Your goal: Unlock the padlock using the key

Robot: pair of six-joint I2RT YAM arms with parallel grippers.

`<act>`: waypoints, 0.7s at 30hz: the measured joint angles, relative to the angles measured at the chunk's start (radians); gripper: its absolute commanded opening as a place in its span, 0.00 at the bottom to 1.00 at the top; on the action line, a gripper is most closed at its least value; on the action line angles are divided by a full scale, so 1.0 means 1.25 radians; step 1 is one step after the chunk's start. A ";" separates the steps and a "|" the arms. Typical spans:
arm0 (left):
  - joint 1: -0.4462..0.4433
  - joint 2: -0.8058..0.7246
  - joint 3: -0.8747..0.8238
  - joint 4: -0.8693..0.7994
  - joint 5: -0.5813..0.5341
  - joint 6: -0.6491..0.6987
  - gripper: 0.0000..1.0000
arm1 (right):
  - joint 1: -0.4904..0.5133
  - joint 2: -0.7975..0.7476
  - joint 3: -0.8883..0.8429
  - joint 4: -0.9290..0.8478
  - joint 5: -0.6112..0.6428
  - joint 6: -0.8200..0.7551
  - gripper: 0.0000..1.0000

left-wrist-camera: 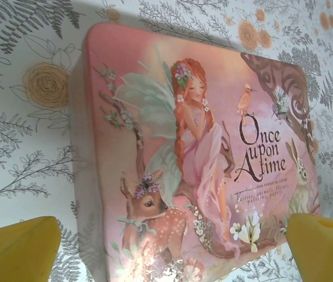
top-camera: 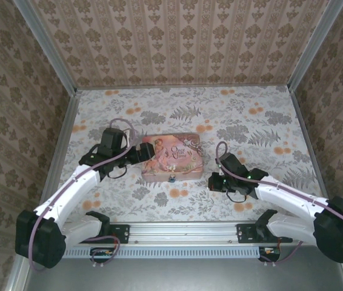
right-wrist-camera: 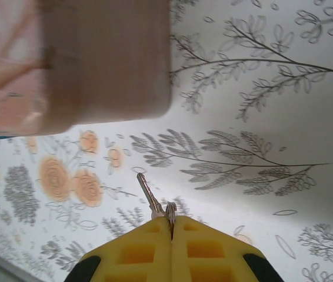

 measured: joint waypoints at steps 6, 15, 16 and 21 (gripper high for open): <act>-0.031 0.000 0.000 0.022 0.020 -0.017 1.00 | 0.000 -0.045 0.013 0.003 -0.036 0.015 0.00; -0.088 0.043 0.039 0.071 0.084 -0.031 0.98 | -0.001 -0.024 0.113 0.051 -0.111 0.035 0.00; -0.093 0.049 0.044 0.081 0.090 -0.032 0.97 | -0.001 -0.016 0.124 0.060 -0.119 0.036 0.00; -0.124 0.099 0.063 0.137 0.127 -0.049 0.88 | 0.000 0.043 0.183 0.123 -0.159 0.057 0.00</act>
